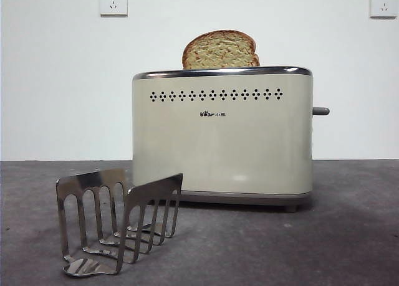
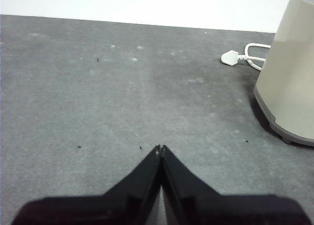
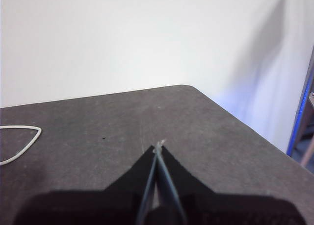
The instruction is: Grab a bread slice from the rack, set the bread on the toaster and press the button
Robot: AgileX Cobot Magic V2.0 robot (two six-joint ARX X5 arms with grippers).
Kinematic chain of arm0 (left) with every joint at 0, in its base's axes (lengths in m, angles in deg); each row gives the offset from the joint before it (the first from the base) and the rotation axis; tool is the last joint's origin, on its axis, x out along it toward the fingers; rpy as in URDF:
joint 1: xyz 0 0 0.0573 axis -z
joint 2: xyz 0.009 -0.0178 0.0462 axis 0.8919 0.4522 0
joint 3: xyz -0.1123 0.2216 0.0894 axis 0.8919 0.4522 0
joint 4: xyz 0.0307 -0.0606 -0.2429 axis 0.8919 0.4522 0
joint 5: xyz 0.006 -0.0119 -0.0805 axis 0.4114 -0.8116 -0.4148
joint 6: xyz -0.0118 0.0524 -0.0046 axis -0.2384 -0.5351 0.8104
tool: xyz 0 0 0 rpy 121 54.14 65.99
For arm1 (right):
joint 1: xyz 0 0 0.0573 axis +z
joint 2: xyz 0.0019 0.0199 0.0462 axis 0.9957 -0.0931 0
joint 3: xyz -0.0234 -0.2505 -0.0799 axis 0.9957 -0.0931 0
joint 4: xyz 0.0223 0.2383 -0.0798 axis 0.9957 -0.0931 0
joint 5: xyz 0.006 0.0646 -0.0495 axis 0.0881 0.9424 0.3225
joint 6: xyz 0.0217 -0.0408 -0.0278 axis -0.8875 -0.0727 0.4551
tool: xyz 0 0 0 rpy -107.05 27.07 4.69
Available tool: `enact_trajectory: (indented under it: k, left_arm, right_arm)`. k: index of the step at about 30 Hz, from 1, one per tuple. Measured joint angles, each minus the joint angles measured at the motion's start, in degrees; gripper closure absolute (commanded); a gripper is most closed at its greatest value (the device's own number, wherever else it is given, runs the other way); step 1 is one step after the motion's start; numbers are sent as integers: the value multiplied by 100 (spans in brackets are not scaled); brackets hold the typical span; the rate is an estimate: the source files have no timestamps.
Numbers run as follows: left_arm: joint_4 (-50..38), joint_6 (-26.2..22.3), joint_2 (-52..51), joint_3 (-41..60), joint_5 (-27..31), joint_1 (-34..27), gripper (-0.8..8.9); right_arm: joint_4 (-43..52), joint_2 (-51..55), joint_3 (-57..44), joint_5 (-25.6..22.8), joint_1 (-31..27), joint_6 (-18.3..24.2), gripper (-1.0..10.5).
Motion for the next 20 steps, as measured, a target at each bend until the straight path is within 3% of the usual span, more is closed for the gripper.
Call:
enact_trajectory:
  k: [7, 13, 20]
  left_arm:
    - [0, 0, 0, 0, 0, 0, 816]
    - [0, 0, 2, 0, 0, 0, 816]
    - [0, 0, 2, 0, -2, 0, 816]
  right_arm:
    - [1071, 105, -1394, 238, 0, -15, 946]
    - [697, 459, -1751, 1311, 0, -9, 946]
    - [463, 505, -1751, 1314, 0, 44, 946]
